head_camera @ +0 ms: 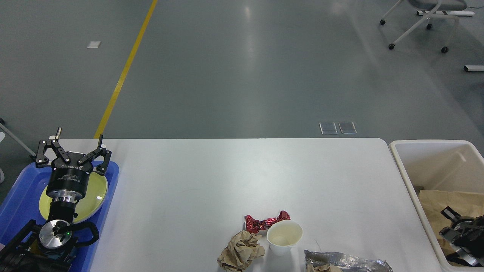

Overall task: Tidy desktop
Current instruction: 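Lower the bag into the bin and open the right gripper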

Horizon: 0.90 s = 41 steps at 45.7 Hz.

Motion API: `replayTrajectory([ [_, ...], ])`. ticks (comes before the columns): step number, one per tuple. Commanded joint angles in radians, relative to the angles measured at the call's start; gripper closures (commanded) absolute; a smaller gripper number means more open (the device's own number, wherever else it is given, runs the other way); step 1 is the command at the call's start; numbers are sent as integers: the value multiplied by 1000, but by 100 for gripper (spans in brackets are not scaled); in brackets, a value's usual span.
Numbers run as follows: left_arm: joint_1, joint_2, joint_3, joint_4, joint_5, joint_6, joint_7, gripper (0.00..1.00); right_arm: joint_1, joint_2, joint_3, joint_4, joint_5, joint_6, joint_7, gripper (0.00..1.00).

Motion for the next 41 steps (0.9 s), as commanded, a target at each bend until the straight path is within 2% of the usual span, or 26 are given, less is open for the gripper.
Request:
replayTrajectory([
  [1,0,0,0,0,1,0,0,4,14,0,1,2,1,-29,-1,0],
  [12,0,0,0,0,1,0,0,4,55,-2,5,31,-10,-26,-10,0],
  [20,0,0,0,0,1,0,0,4,169,-62,-17,158,-34,-5,-18,0],
  [27,0,0,0,0,1,0,0,4,291,-126,-25,270,-175,37,-64,0],
  [32,0,0,0,0,1,0,0,4,425,-154,-92,330,-290,153,-66,0],
  [41,0,0,0,0,-1,0,0,4,776,-177,-311,497,-343,461,-63,0],
])
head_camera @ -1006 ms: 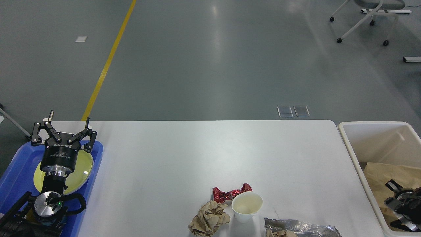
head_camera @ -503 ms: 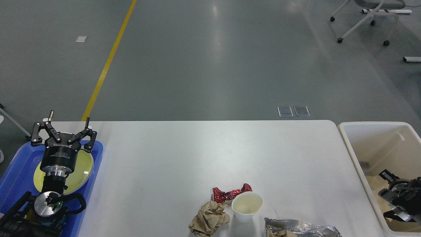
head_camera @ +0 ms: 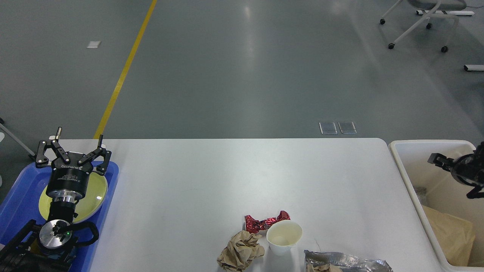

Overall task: Tidy desktop
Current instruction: 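Lower the bag into the bin and open the right gripper, then raise the right gripper out of the bin and lower it toward the foil tray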

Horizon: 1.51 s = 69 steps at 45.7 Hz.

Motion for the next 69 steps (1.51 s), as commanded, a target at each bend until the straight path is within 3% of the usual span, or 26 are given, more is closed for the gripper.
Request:
replayTrajectory([
  [1,0,0,0,0,1,0,0,4,239,-1,-140,110,-15,193,2,0],
  [8,0,0,0,0,1,0,0,4,537,54,-200,232,-11,454,1,0],
  [16,0,0,0,0,-1,0,0,4,758,180,-234,406,38,750,1,0],
  [24,0,-2,2,0,1,0,0,4,970,281,-238,568,287,862,-1,0],
  [34,0,0,0,0,1,0,0,4,1154,358,-235,785,379,832,-2,0],
  [41,0,0,0,0,-1,0,0,4,1162,340,-240,943,338,646,-7,0],
  [47,0,0,0,0,-1,0,0,4,1195,295,-237,1065,330,559,-22,0],
  [58,0,0,0,0,-1,0,0,4,1183,288,-234,1072,345,545,-21,0],
  [69,0,0,0,0,-1,0,0,4,990,222,-235,1055,324,488,-25,0],
])
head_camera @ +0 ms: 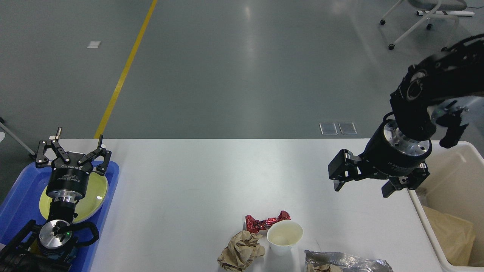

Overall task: Tidy desktop
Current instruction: 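Raise the right gripper out of the bin and lower it toward the foil tray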

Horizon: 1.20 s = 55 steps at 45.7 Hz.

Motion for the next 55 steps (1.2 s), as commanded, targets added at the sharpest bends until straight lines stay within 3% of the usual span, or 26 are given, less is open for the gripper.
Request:
replayTrajectory([
  [1,0,0,0,0,0,0,0,4,-89,-51,-4,6,-13,-21,1,0],
  [7,0,0,0,0,0,0,0,4,-203,-112,8,15,-94,-59,6,0],
  [13,0,0,2,0,1,0,0,4,-368,-189,14,18,-237,-220,7,0],
  [28,0,0,0,0,0,0,0,4,-651,-258,66,26,-441,-487,27,2],
  [41,0,-2,2,0,0,0,0,4,-858,-303,147,-32,-611,-542,26,1],
  [55,0,0,0,0,1,0,0,4,-1031,-267,144,-163,-618,-654,20,1],
])
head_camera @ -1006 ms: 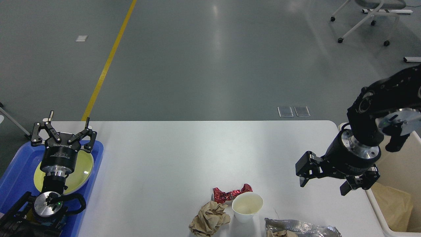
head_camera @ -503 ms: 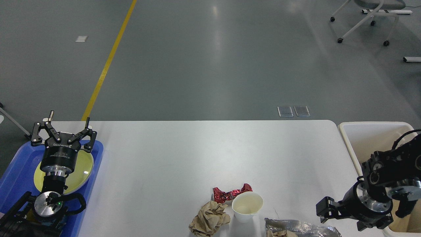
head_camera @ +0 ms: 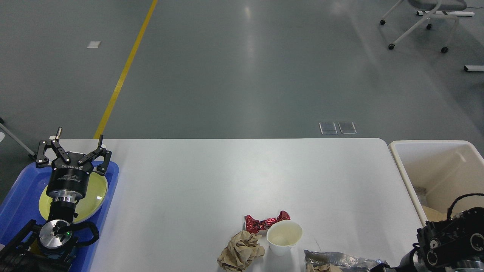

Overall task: Tidy desktop
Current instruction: 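Raise the right gripper out of the bin and lower it toward the foil tray, then grasp the edge of the foil tray with the right gripper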

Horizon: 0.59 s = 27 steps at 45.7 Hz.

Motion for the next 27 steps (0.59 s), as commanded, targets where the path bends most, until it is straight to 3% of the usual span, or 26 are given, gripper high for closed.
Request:
replayTrajectory([
  [1,0,0,1,0,1,0,0,4,-55,6,-5,-40,-2,-46,0,1],
  [18,0,0,-1,0,1,0,0,4,-67,23,26,-38,17,-111,1,8],
  [27,0,0,-1,0,0,0,0,4,-95,36,41,-40,18,-123,0,33],
])
